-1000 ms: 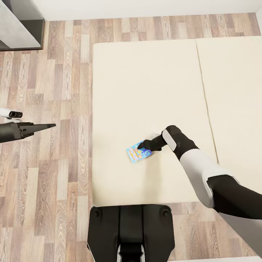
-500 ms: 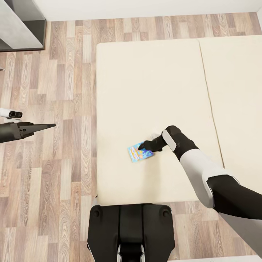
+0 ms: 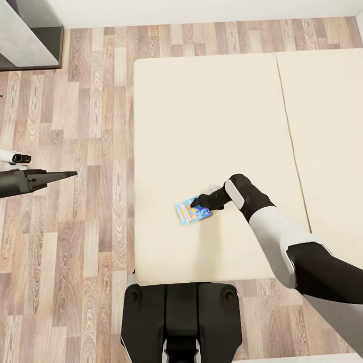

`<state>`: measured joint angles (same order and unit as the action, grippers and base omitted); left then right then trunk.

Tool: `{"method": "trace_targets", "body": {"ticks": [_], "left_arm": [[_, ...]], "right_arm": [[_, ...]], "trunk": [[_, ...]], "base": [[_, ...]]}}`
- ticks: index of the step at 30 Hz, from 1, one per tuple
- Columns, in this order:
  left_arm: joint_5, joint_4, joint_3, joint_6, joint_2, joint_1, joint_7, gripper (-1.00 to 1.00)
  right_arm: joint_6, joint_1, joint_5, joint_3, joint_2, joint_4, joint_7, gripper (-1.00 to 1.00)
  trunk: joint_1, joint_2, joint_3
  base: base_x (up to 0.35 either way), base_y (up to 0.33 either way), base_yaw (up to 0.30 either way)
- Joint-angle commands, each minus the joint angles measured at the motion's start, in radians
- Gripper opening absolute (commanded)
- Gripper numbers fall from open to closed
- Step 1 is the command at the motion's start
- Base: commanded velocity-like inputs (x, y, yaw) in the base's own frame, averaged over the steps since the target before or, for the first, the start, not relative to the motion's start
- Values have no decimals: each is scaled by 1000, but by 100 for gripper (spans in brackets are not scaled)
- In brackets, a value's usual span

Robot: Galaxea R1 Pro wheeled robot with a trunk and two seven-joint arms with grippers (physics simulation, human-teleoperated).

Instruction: Put all the toys in the child's room - the three board games (two on the bed and one on the table), the two jigsaw puzzles on the table, and the tennis ball on the table - inside the toy box on the table in the child's room.

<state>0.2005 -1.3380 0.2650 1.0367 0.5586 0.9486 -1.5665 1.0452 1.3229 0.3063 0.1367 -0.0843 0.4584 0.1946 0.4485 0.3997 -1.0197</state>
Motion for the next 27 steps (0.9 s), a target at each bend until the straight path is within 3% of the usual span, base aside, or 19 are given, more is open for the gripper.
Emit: {"method": "trace_targets", "body": {"ticks": [1,27], "left_arm": [[-1,0,0,11,0,1,-4,100],[-1,0,-1,11,0,1,-4,100]], "right_arm": [[-51,-1,45,1,0,0,13,100],[-51,-1,45,0,0,0,14,100]], "trunk": [[2,0,-1],[2,0,-1]], "base": [[0,0,0],[3,0,15]]}}
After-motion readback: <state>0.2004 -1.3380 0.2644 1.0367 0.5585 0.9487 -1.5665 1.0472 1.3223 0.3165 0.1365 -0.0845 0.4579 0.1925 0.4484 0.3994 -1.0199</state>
